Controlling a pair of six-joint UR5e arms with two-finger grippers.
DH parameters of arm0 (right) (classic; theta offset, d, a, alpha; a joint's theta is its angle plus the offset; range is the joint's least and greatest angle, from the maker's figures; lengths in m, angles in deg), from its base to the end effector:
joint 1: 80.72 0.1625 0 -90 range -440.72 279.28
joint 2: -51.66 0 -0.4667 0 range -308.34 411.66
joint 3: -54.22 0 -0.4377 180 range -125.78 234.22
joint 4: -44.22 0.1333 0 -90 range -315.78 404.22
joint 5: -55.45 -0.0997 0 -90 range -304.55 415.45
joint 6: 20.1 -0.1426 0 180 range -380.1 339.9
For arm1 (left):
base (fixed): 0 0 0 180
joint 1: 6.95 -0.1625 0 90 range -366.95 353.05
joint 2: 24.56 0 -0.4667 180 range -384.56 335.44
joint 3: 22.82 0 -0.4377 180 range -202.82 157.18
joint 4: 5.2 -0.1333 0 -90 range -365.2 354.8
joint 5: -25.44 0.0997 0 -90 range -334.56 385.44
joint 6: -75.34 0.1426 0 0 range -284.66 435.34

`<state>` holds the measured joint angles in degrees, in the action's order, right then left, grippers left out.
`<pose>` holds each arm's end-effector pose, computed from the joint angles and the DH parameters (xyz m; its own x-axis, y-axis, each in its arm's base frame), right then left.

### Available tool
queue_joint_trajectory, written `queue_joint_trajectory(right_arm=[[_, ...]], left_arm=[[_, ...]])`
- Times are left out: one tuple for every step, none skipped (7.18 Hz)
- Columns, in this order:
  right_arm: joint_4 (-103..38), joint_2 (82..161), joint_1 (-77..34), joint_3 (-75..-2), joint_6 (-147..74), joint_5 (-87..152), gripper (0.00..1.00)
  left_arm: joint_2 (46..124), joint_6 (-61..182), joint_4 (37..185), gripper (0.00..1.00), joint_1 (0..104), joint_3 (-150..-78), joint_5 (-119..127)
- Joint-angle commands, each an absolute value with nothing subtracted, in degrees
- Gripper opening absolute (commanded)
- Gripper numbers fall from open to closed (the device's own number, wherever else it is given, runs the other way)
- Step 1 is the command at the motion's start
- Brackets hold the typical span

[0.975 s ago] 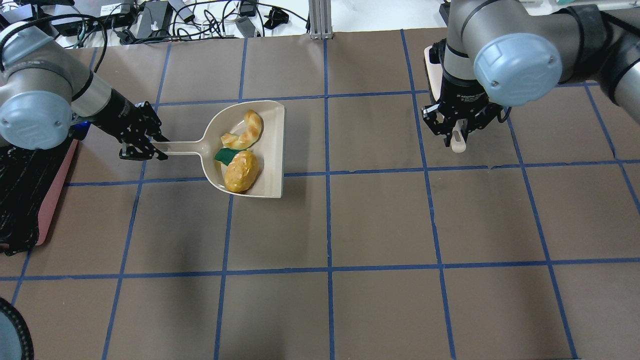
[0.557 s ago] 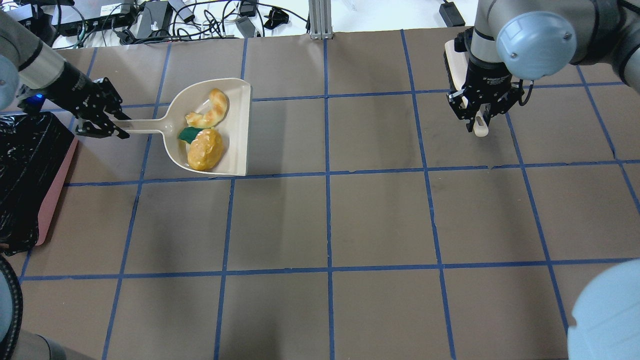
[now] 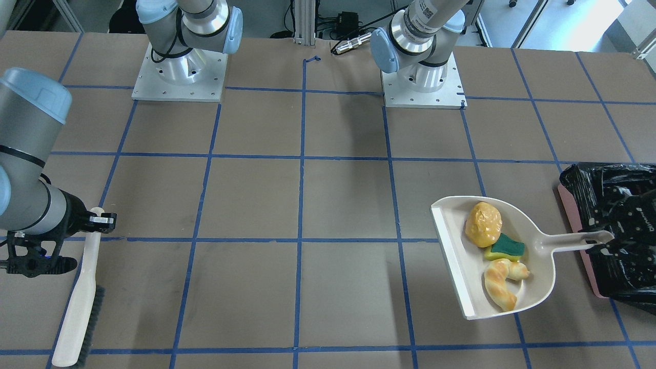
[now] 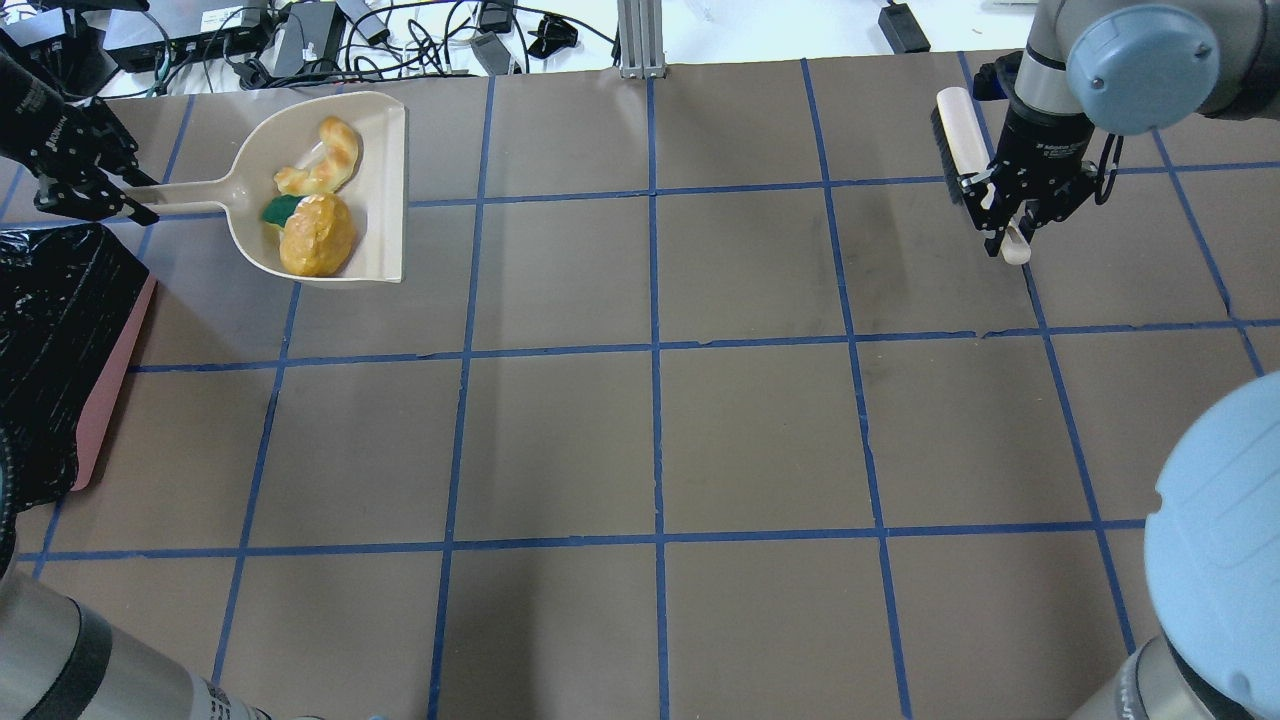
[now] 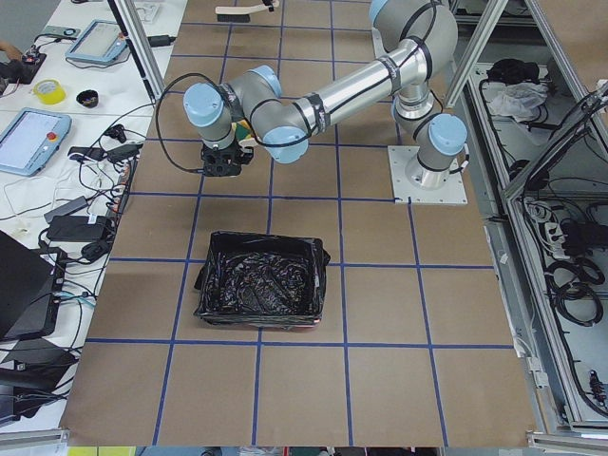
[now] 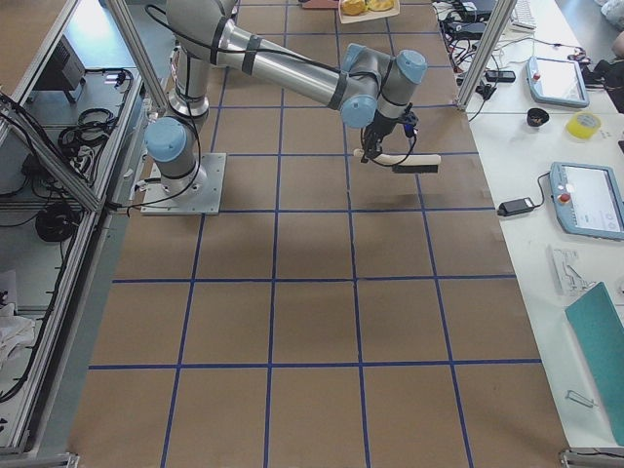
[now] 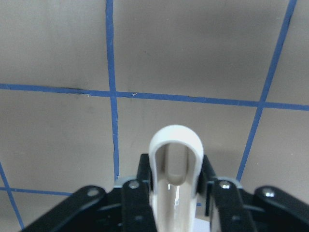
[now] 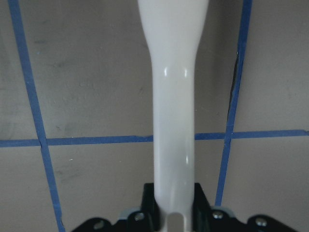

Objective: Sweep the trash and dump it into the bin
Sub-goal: 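Carry the dustpan toward the bin with the left gripper while the right withdraws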

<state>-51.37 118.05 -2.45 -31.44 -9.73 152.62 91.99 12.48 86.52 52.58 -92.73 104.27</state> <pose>-0.0218 -0.6731 0.2846 -0.9971 -0.0013 0.0767 0.0184 0.9669 0.2545 0.2276 -0.7042 0.3781 0.0673 -0.9970 -0.0391 -0.9690 -0.0747 0.2355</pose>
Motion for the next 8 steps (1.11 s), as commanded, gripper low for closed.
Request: queue_joint_trajectory(right_arm=[[-53.06, 118.02, -4.95, -37.32, -9.38, 152.57, 0.00], [-56.82, 118.71, -7.05, -40.41, -6.16, 152.48, 0.00], [-59.38, 119.33, -8.29, -41.66, -4.48, 152.57, 0.00], [-59.41, 119.34, -8.30, -41.84, -4.37, 152.48, 0.00], [-59.49, 119.42, -8.30, -42.98, -2.46, 152.65, 0.00], [-61.76, 120.21, -8.30, -44.99, -1.31, 152.92, 0.00], [-63.78, 121.26, -8.30, -47.27, -1.12, 153.27, 0.00], [-66.32, 121.71, -8.30, -48.43, -0.68, 153.53, 0.00]], left_arm=[[98.54, 13.02, 94.00, 0.00, 49.23, -80.19, 106.21], [101.10, 13.72, 96.99, 0.00, 47.99, -75.08, 108.22], [103.56, 14.08, 99.54, 0.00, 46.07, -71.03, 111.11], [105.24, 15.21, 100.44, 0.00, 43.87, -68.55, 112.79], [105.95, 16.96, 100.71, 0.00, 41.94, -66.79, 112.72], [106.83, 18.20, 100.97, 0.00, 40.44, -65.12, 112.72], [107.27, 18.99, 100.89, 0.00, 39.20, -63.88, 112.63], [107.28, 21.96, 100.71, 0.00, 37.80, -63.61, 112.98]])
